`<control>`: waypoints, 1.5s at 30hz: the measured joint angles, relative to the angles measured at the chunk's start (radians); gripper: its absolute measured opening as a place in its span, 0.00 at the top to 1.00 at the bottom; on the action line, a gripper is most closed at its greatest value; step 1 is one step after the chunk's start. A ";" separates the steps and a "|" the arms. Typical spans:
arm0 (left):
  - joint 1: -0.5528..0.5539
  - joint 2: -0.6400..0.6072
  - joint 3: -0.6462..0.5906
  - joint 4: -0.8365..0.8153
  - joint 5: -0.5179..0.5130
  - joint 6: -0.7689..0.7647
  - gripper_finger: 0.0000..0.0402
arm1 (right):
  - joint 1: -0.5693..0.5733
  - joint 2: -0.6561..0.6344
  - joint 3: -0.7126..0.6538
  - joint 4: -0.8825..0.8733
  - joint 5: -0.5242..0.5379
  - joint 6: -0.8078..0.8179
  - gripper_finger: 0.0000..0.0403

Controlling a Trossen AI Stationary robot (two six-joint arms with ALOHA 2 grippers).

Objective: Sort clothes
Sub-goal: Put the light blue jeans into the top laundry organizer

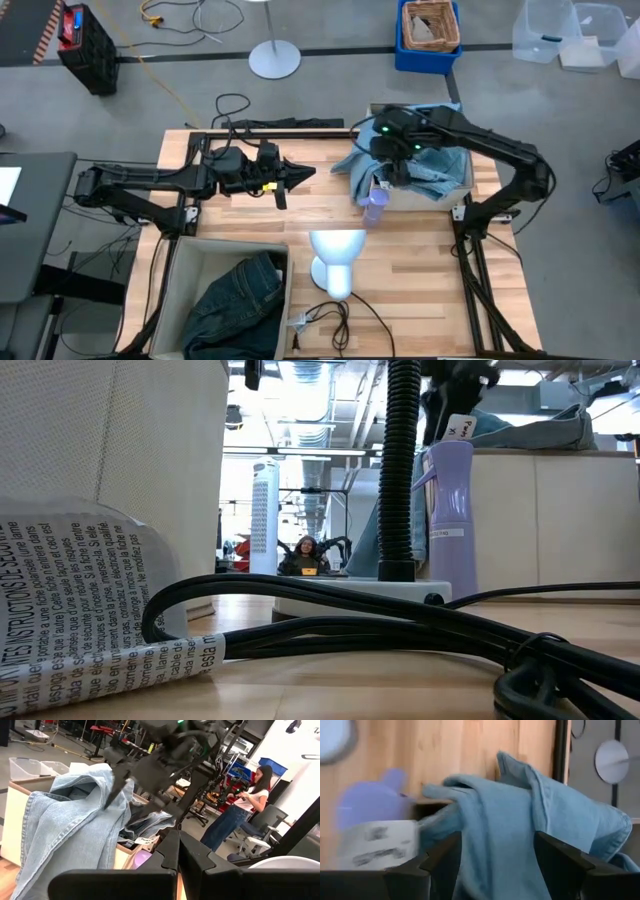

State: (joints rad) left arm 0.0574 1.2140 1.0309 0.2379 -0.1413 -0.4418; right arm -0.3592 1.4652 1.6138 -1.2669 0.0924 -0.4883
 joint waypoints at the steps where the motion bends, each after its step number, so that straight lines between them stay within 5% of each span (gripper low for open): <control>1: 0.000 0.000 0.000 0.000 0.000 0.001 1.00 | -0.007 0.016 0.000 0.000 0.013 -0.007 0.34; 14: -0.001 0.000 0.000 0.000 0.000 0.003 1.00 | -0.049 0.142 0.001 -0.011 0.061 0.034 0.39; 24: -0.001 0.000 0.000 0.000 -0.001 0.011 1.00 | -0.034 0.052 0.000 -0.012 0.069 0.119 0.96; 31: -0.001 0.000 0.000 0.000 -0.001 0.010 1.00 | -0.028 -0.125 -0.002 0.033 0.088 0.207 0.98; 38: -0.001 0.000 0.000 0.000 -0.001 -0.008 1.00 | -0.050 -0.298 0.043 0.100 0.366 0.373 0.99; 45: 0.005 0.000 0.000 0.000 -0.001 -0.015 1.00 | -0.017 -0.348 0.095 0.042 0.363 0.439 0.99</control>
State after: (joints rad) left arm 0.0619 1.2140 1.0309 0.2379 -0.1423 -0.4564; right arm -0.3766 1.1170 1.7091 -1.2252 0.4555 -0.0496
